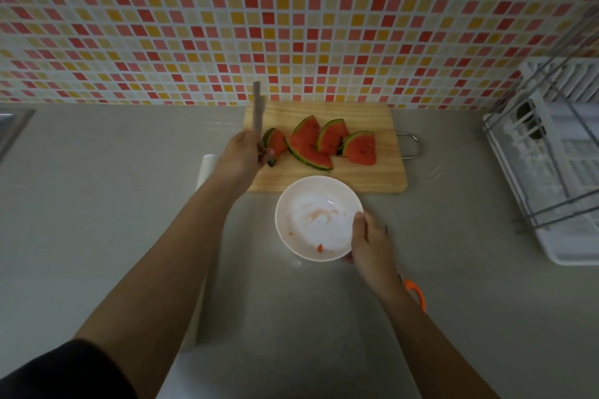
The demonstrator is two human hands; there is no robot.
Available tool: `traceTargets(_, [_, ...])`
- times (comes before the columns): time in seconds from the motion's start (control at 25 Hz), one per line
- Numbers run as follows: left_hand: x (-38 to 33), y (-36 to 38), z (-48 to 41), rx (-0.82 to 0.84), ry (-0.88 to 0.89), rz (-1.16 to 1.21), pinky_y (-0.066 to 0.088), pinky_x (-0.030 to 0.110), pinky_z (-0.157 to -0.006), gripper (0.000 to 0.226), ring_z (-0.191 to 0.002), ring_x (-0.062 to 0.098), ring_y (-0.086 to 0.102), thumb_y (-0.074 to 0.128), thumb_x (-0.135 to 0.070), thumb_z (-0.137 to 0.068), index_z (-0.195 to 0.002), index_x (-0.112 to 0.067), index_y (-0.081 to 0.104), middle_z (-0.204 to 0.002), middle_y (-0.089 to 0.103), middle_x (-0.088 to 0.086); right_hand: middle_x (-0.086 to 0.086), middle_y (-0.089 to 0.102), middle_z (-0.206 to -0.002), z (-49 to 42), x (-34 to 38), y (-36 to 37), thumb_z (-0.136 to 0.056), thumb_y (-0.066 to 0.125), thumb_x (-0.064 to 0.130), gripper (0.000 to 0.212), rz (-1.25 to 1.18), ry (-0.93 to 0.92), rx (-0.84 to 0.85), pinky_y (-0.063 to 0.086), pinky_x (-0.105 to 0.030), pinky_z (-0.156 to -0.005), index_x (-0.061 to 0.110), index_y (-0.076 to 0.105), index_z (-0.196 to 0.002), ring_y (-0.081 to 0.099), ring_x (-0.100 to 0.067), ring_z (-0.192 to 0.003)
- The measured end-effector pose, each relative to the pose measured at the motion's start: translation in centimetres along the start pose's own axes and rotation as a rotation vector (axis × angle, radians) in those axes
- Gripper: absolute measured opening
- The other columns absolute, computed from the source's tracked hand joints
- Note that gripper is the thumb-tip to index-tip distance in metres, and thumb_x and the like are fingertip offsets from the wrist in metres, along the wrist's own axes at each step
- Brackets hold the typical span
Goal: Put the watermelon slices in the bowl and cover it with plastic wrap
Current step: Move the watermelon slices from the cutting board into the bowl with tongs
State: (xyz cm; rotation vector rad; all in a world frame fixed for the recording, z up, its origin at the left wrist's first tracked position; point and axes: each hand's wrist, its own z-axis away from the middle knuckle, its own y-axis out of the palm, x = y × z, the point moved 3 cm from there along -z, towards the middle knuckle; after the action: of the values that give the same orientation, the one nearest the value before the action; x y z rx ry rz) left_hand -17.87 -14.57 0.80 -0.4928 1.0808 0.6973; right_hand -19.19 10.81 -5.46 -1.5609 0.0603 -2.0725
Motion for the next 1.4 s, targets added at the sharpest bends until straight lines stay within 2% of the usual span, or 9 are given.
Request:
traceTargets(0.12, [-1.3,0.9,1.6,0.27,-0.121,0.251,0.036,0.016,-0.041,0.028,-0.046,0.008,0.046,0.031,-0.008,-0.093,-0.086,-0.006,0.058,-0.065,0.058,0.004,0.018,0.059,-0.082,0.2,0.4,-0.1,-0.097,0.034,0.034,0.023,-0.007,-0.004,0.009,0.058,-0.033,-0.047,0.039,0.056,-0.096,0.062,-0.003,-0.073])
traceTargets(0.2, [-2.0,1.3,2.2,0.319,-0.069,0.032,0.028,0.018,-0.04,0.028,-0.043,0.009,0.037,0.034,-0.016,-0.093,-0.074,-0.012,0.054,-0.053,0.05,-0.003,0.018,0.059,-0.085,0.2,0.5,-0.1,-0.097,0.033,0.033,0.024,-0.015,-0.009,0.013,0.053,-0.025,-0.043,0.035,0.057,-0.102,0.061,-0.006,-0.076])
traceTargets(0.36, [-3.6,1.9,2.4,0.298,0.206,-0.741,0.031,0.015,-0.039,0.046,-0.036,0.003,0.035,0.047,-0.047,-0.093,-0.056,-0.019,0.048,-0.036,0.04,-0.013,0.017,0.06,-0.084,0.2,0.4,0.0,-0.097,0.033,0.033,0.025,-0.005,-0.017,0.018,0.052,-0.023,-0.042,0.033,0.057,-0.103,0.061,-0.008,-0.075])
traceTargets(0.52, [-3.6,3.3,2.3,0.292,0.093,-0.987,0.033,0.023,-0.046,0.03,-0.05,0.012,0.046,0.057,-0.038,-0.085,-0.076,-0.011,0.065,-0.061,0.06,-0.003,0.02,0.059,-0.084,0.2,0.4,0.0,-0.098,0.033,0.033,0.026,0.003,-0.017,0.019,0.056,-0.029,-0.045,0.032,0.057,-0.107,0.061,-0.008,-0.075])
traceTargets(0.72, [-2.1,5.9,2.1,0.304,0.06,-0.892,0.032,0.023,-0.045,0.025,-0.05,0.016,0.043,0.056,-0.03,-0.086,-0.075,-0.008,0.06,-0.075,0.064,0.006,0.019,0.059,-0.084,0.1,0.2,0.0,-0.097,0.032,0.034,0.027,0.019,-0.008,0.027,0.06,-0.037,-0.051,0.03,0.057,-0.106,0.062,-0.008,-0.073])
traceTargets(0.88, [-1.7,7.0,1.4,0.23,0.096,-0.889,0.036,0.029,-0.058,0.033,-0.057,0.019,0.046,0.06,-0.029,-0.087,-0.065,-0.005,0.06,-0.082,0.067,0.013,0.018,0.06,-0.082,0.1,0.1,0.0,-0.097,0.032,0.036,0.03,0.031,0.001,0.014,0.06,-0.04,-0.052,0.029,0.058,-0.111,0.062,-0.008,-0.071])
traceTargets(1.04, [-1.7,7.8,1.2,0.168,0.13,-0.965,0.041,0.027,-0.063,0.038,-0.067,0.02,0.055,0.059,-0.039,-0.085,-0.075,-0.003,0.067,-0.07,0.062,0.005,0.017,0.061,-0.078,0.1,-0.1,-0.1,-0.097,0.032,0.036,0.03,0.054,-0.014,-0.008,0.059,-0.039,-0.048,0.03,0.058,-0.111,0.064,-0.007,-0.063])
traceTargets(1.2, [-1.9,8.2,0.6,0.093,0.186,-0.998,0.034,0.027,-0.049,0.046,-0.061,0.022,0.049,0.06,-0.039,-0.084,-0.054,-0.007,0.046,-0.054,0.045,0.001,0.017,0.06,-0.08,0.2,0.2,0.0,-0.097,0.032,0.034,0.032,0.053,-0.023,-0.007,0.06,-0.04,-0.05,0.026,0.058,-0.114,0.062,-0.008,-0.066])
traceTargets(1.4, [-1.5,8.8,-0.2,0.087,0.112,-0.908,0.035,0.026,-0.049,0.037,-0.057,0.019,0.048,0.062,-0.035,-0.084,-0.06,-0.009,0.049,-0.06,0.05,0.001,0.017,0.058,-0.078,0.2,0.3,-0.1,-0.098,0.033,0.032,0.032,0.068,-0.045,-0.014,0.059,-0.04,-0.048,0.023,0.058,-0.116,0.061,-0.007,-0.063])
